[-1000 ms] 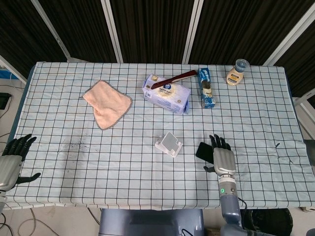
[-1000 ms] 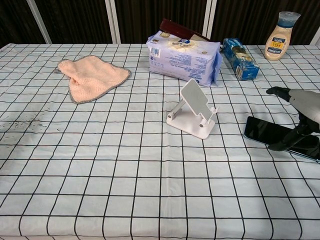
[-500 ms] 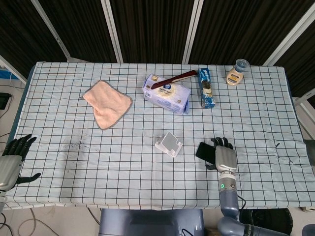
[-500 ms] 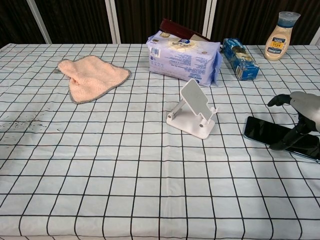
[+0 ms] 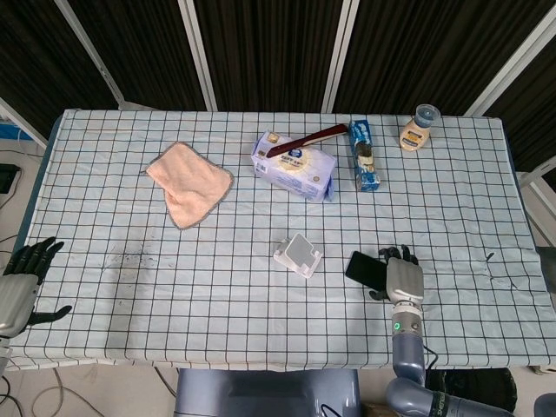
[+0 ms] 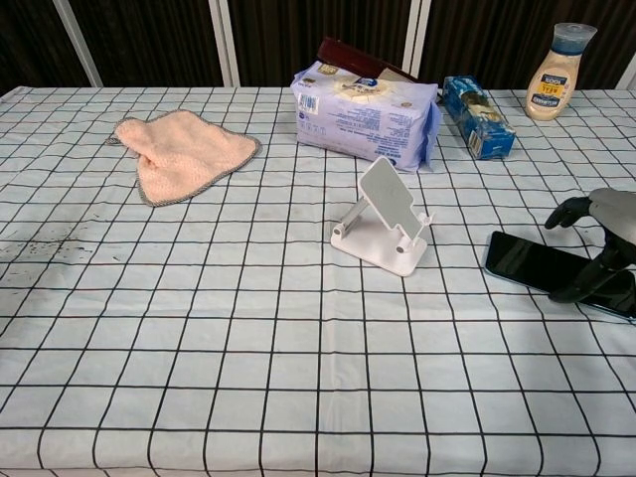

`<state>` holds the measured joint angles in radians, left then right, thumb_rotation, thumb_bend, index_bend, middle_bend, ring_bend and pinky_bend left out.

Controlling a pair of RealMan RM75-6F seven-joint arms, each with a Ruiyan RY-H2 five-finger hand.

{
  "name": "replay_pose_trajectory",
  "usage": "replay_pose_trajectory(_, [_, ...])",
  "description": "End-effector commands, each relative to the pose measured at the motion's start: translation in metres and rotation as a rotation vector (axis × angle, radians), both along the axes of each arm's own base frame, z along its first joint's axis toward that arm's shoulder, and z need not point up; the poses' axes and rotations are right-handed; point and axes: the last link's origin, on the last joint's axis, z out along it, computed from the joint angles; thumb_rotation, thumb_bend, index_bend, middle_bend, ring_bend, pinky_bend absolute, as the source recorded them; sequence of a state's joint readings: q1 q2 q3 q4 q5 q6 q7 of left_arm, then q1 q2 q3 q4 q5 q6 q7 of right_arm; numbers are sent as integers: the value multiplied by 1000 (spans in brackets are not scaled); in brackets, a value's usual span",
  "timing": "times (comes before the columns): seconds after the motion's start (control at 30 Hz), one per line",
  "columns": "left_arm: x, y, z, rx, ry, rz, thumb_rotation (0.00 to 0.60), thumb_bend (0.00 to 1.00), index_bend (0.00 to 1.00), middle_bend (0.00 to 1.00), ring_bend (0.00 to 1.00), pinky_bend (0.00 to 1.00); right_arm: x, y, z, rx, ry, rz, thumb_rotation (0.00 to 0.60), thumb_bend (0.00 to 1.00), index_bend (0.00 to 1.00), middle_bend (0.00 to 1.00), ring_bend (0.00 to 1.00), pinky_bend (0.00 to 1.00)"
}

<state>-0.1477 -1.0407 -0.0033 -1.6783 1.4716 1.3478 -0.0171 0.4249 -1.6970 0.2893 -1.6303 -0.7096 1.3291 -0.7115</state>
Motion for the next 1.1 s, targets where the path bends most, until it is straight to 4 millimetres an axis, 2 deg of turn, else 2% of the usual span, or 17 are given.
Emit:
replay_pose_trajectory(0.03, [0,0,0,0,-2,1,600,0,0,0,0,0,-2,0,-1,3,-1,-7,600,175,286,212,0,148])
replay_pose_trajectory(0.73, [0,0,0,5,7,-6,600,0,0,0,0,0,-13,-1,-5,15,-1,-41,600,212,361,286,30,148])
replay_pose_trajectory(1.1, [0,0,0,5,7,-4,600,0,0,0,0,0,-16,-1,-5,12,-2,-48,600,215,362,287,30,148])
